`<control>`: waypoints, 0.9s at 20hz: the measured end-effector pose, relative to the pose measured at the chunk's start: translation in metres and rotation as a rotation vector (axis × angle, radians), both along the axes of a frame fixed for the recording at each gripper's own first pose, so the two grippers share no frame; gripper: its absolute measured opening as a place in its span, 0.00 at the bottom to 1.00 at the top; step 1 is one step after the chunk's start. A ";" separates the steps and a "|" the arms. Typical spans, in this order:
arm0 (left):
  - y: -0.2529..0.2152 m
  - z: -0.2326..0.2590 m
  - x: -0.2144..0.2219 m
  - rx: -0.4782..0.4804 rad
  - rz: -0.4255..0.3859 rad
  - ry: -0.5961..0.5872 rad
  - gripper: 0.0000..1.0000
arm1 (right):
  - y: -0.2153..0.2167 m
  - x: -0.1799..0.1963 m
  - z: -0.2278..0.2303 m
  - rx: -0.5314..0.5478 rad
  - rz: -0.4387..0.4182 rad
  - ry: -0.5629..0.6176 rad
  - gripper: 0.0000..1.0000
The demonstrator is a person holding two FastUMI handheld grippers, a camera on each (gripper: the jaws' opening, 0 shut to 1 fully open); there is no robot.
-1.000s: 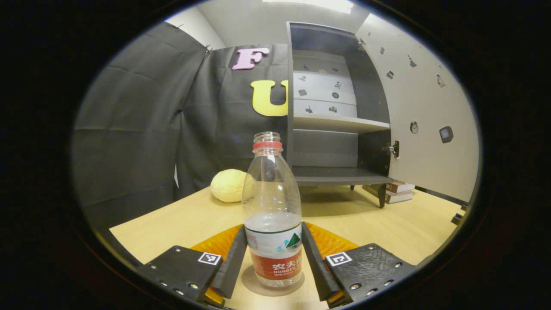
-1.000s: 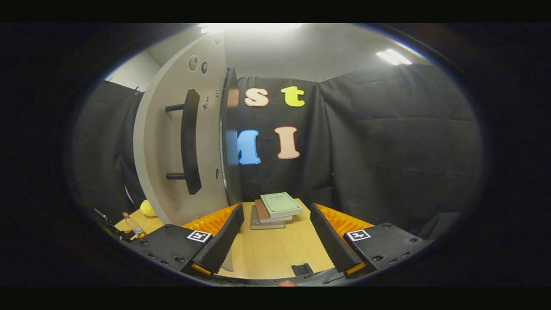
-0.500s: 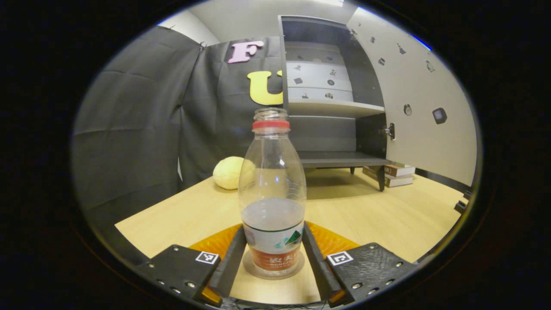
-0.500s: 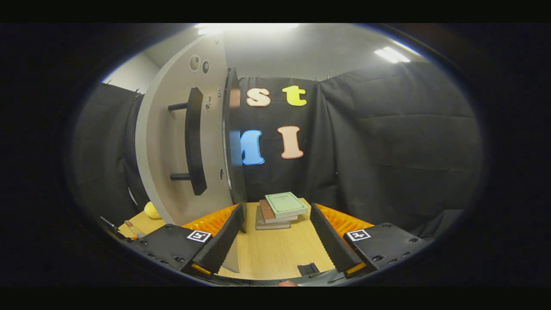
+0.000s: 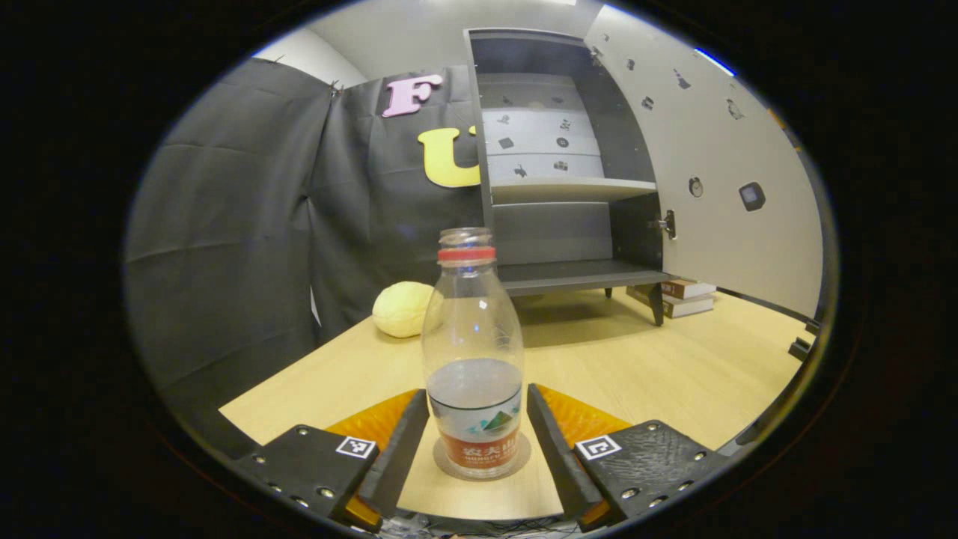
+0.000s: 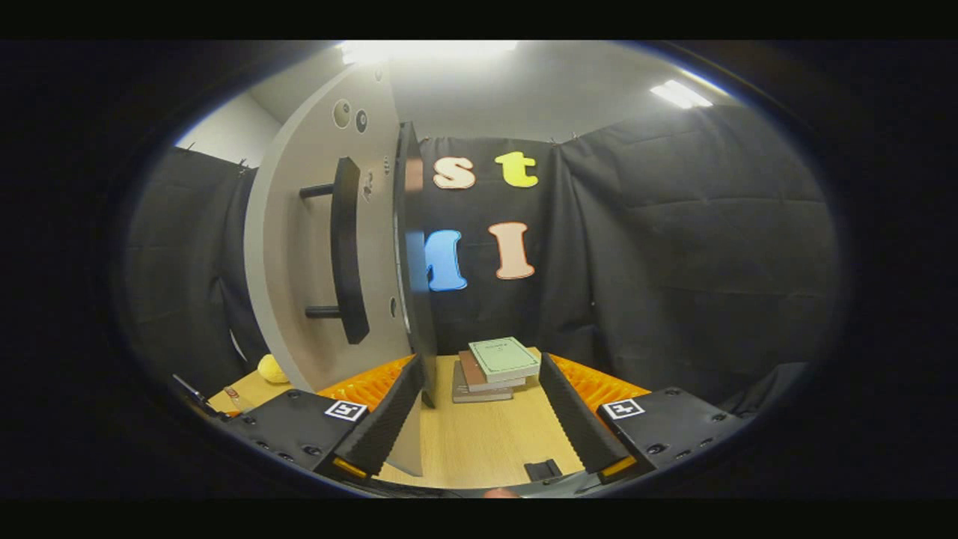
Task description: Open the cabinet door with the right hand, grasp the bottle in the cabinet with the left hand and place it on the coaster, then close the cabinet door with the right hand.
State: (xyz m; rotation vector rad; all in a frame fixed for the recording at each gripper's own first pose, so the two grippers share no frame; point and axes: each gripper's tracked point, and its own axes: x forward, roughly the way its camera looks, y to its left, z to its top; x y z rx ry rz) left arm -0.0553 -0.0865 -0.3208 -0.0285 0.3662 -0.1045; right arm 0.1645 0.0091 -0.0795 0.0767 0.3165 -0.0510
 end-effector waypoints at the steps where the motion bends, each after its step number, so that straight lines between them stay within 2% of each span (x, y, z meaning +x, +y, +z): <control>1: -0.002 0.006 -0.002 0.004 -0.007 -0.001 0.79 | 0.000 0.000 0.001 0.004 0.000 -0.004 0.98; 5: 0.001 0.028 -0.015 0.018 -0.018 -0.006 0.81 | 0.001 0.002 0.004 0.029 0.002 -0.024 0.98; 8: 0.005 0.071 -0.018 0.032 -0.026 -0.034 0.81 | -0.004 0.003 0.007 0.044 -0.009 -0.043 0.98; 11: 0.008 0.120 -0.016 0.086 -0.027 -0.093 0.80 | -0.009 0.006 0.007 0.073 -0.031 -0.044 0.98; 16: -0.006 0.185 0.005 0.021 -0.048 -0.162 0.79 | 0.002 0.019 0.016 0.104 -0.030 -0.046 0.98; 18: -0.008 0.203 0.015 0.005 -0.054 -0.178 0.79 | 0.004 0.020 0.022 0.065 -0.037 -0.044 0.98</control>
